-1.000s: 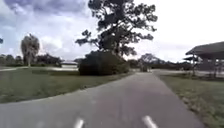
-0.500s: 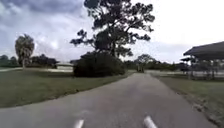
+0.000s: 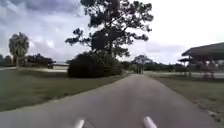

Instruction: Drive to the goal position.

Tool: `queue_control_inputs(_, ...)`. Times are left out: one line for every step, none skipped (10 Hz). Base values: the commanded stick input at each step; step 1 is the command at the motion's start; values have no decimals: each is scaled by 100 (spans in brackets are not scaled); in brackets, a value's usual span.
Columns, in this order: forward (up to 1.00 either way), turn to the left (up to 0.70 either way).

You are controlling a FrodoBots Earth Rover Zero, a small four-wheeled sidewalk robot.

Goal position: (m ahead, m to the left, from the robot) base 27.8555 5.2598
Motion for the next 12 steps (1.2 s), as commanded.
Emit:
queue_control_inputs(69, 3)
queue_control_inputs(69, 3)
queue_control_inputs(69, 3)
queue_control_inputs(69, 3)
queue_control_inputs(69, 3)
queue_control_inputs(69, 3)
queue_control_inputs(69, 3)
queue_control_inputs(69, 3)
queue_control_inputs(69, 3)
queue_control_inputs(69, 3)
queue_control_inputs(69, 3)
queue_control_inputs(69, 3)
